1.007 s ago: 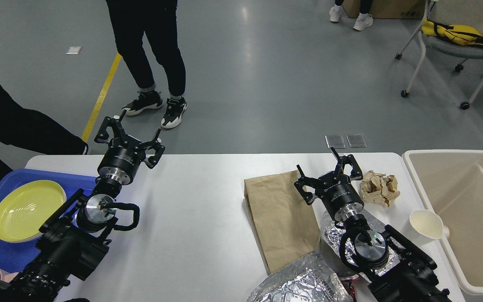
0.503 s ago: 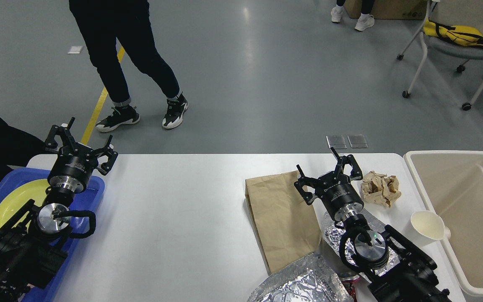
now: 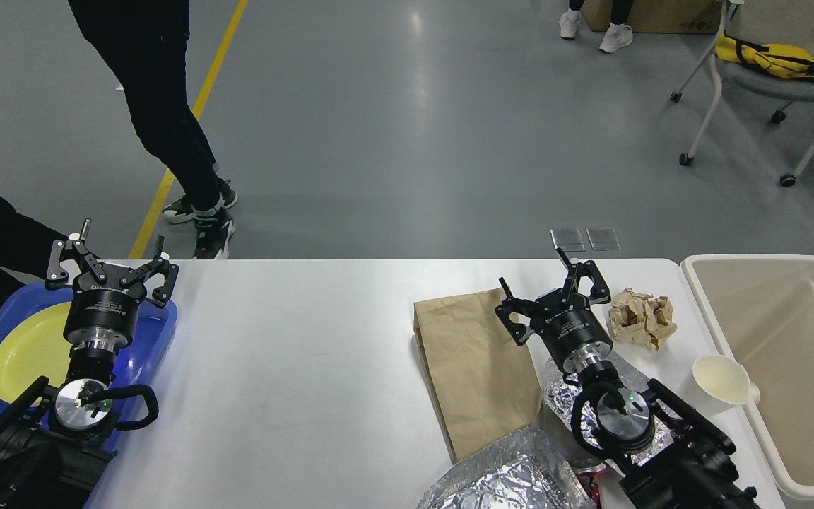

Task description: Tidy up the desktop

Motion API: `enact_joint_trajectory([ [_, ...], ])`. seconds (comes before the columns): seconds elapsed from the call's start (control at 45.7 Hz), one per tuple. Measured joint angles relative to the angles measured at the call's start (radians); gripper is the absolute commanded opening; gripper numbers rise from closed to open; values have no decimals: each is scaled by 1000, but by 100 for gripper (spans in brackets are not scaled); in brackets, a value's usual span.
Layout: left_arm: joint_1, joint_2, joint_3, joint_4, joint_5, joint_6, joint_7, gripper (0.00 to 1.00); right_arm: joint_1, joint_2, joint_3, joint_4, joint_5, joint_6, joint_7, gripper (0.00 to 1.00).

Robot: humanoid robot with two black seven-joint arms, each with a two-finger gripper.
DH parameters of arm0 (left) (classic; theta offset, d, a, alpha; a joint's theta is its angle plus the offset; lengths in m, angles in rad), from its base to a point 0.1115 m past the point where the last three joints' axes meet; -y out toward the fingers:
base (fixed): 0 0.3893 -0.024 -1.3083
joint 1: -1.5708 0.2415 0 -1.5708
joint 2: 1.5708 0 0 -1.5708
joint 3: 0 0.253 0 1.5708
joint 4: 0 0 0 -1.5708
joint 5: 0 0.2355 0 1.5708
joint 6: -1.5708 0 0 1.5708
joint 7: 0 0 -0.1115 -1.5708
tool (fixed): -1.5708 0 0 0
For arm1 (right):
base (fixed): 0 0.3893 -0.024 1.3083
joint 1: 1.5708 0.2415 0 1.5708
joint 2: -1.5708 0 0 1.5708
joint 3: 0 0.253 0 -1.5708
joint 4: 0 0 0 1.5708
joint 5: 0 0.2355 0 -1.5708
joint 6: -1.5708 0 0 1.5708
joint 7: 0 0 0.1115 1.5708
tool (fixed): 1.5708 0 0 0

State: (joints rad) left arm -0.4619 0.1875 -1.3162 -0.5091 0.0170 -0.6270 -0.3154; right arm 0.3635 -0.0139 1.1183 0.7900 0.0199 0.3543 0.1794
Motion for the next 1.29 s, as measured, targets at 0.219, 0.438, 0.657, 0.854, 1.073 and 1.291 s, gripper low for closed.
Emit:
enact_joint_trajectory([
  [0.219, 0, 0, 0, 0, -2, 0, -1, 97, 0, 0, 0, -1, -1, 0, 0, 100],
  [0.438, 0, 1, 0, 0, -2, 0, -2, 97, 0, 0, -1, -2, -1, 0, 0, 100],
  [0.657, 0, 1, 0, 0, -2, 0, -2, 97, 1, 0, 0, -2, 0, 0, 0, 100],
  [0.854, 0, 1, 0, 0, -2, 0, -2, 97, 13, 4, 7, -16, 1, -17, -9, 100],
  [1.073, 0, 1, 0, 0, -2, 0, -2, 97, 55, -15, 48, -29, 3, -21, -12, 100],
  [1.291, 0, 1, 0, 0, -2, 0, -1, 97, 151, -101, 54, -43, 3, -21, -12, 100],
])
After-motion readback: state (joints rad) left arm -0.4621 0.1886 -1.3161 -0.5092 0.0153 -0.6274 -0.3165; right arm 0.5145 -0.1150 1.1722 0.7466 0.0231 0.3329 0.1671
